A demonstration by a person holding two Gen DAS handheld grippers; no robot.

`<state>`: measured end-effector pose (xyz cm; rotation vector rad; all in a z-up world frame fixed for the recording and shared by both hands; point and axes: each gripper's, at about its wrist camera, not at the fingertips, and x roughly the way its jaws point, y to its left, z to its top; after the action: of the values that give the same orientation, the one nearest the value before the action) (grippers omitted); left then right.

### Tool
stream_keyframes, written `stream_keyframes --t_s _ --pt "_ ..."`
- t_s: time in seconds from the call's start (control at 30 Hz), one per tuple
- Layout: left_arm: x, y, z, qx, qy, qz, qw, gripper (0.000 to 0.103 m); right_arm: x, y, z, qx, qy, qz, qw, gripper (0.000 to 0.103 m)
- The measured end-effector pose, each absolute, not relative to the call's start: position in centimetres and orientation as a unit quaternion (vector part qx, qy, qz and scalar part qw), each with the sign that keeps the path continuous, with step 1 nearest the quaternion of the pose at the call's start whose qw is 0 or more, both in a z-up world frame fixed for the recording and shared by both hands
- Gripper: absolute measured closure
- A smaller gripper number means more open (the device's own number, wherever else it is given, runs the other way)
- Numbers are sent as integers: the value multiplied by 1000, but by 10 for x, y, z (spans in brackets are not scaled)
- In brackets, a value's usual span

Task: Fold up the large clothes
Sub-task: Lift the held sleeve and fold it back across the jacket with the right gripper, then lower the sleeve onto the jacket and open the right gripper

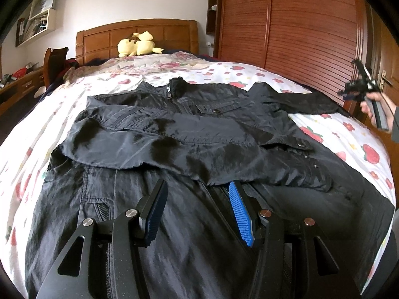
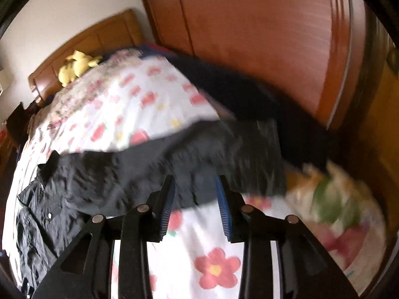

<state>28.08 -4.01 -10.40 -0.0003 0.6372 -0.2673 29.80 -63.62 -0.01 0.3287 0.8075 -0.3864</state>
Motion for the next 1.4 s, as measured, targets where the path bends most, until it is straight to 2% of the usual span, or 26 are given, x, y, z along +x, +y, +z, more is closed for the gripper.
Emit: stream_keyframes --t_s 0.23,0.57,0.63,0.7,0.73,0.93,1.13,1.23,1.33,1.4 --pt "284 -41 -106 -2 320 -130 939 50 300 -661 -52 228 410 -200 861 68" --pt "287 -41 -108 -3 324 -130 937 50 318 -680 -50 262 377 -217 861 68" --pt "288 -41 -108 -2 325 -129 937 50 324 -678 -48 234 381 -234 863 76" --pt "288 -41 -108 -2 325 -129 937 50 332 -669 -41 193 388 -243 868 94" --pt "287 -41 -108 -2 324 -129 937 50 333 -664 -37 182 384 -243 872 96" --pt "281 -37 -104 -7 314 -127 941 50 333 -586 33 99 318 -159 929 98" --pt "265 -34 -92 1 290 -116 950 50 302 -431 98 -16 263 25 964 98" --pt "255 -32 -83 11 276 -105 955 50 272 -369 105 -44 249 115 961 98" --pt "243 -30 -74 13 269 -99 958 50 241 -320 89 -74 271 168 945 97" --pt "233 -27 -69 8 267 -99 959 50 230 -308 71 -71 306 183 932 92"
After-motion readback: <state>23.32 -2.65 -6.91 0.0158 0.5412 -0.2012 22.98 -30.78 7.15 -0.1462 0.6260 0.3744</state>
